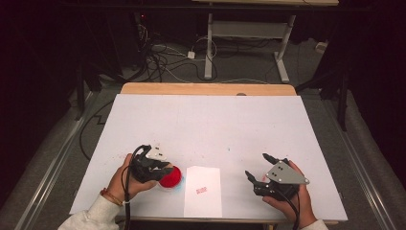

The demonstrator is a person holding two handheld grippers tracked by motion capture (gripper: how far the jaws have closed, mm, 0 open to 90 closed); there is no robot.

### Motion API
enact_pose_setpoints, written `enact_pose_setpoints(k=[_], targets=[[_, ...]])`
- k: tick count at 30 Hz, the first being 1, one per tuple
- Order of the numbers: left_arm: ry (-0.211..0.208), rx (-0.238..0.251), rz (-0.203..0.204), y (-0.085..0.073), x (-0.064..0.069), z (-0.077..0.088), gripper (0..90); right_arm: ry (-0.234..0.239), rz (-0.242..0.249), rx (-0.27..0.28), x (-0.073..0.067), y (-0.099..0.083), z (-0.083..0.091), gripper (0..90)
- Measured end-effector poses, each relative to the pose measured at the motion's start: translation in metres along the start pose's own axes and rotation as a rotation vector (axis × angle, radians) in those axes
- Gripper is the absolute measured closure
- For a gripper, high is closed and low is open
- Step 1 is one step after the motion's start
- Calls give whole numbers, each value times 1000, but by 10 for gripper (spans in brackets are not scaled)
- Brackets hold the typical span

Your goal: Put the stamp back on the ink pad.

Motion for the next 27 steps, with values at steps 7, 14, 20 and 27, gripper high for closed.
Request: enact_pose_setpoints(k=[7,14,20,27], targets=[[-22,-41,14,-3,-1,-11,730,8,3,-3,-2,0,-1,232],[-24,-59,16,-3,0,-17,720,5,5,0,-1,-1,2,234],[-28,-59,25,-4,-1,-17,727,11,11,-1,-2,-1,1,234],[-30,-62,26,-4,-1,-18,733,11,12,-1,-2,-1,1,234]])
Point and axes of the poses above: each handheld gripper's, and its own axes: z roughly backward along the jaws, y roughly out of its top, x roughly to its right, the point moved 2 cm from there along -z, roughly forward along the jaws, and after that the axes turned 5 degrees about z, right-handed, at the moved point
